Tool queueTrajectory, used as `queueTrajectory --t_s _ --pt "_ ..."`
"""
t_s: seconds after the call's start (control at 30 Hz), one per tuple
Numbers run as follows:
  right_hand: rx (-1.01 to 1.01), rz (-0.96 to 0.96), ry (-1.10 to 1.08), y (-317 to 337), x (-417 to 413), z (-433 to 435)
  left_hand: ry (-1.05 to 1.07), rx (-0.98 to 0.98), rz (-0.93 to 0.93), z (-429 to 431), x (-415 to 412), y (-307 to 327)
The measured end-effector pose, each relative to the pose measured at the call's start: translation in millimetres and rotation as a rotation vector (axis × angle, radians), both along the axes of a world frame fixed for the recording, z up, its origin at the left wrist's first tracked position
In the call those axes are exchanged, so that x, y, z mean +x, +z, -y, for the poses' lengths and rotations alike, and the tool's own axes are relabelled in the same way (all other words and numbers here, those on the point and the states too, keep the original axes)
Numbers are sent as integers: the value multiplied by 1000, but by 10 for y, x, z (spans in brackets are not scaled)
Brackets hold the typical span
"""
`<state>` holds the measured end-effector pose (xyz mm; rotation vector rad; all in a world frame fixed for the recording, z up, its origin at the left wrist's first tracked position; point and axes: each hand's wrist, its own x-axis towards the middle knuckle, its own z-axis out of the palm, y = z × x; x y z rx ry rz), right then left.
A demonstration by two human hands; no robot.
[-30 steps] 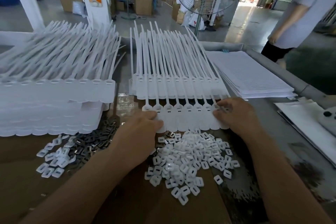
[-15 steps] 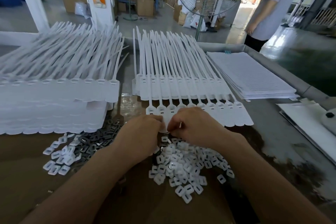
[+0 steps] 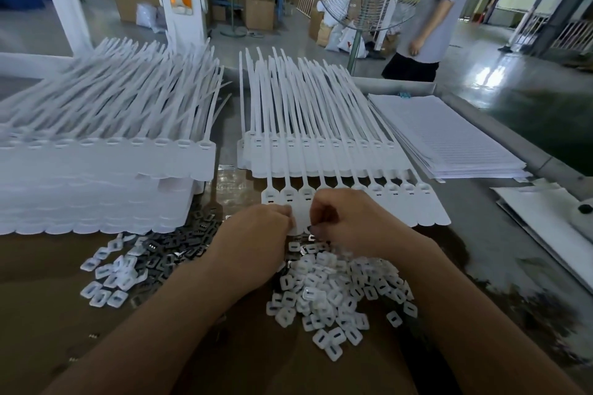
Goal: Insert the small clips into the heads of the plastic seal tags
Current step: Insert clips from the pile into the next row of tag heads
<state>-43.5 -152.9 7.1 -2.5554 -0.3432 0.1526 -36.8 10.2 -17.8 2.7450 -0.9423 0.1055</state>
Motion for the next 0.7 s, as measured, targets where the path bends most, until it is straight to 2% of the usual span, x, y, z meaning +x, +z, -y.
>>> queueTrajectory --t_s 0.17,0.33,0.5,0.7 --pt "155 40 -99 56 82 -13 17 33 -9 2 -22 -9" --pt "185 43 -154 102 336 -239 54 62 27 27 -32 -24" --pt "156 27 -145 28 526 -462 42 84 53 32 -21 -42" --pt "17 0 -119 -31 593 -514 39 102 65 35 -38 -53"
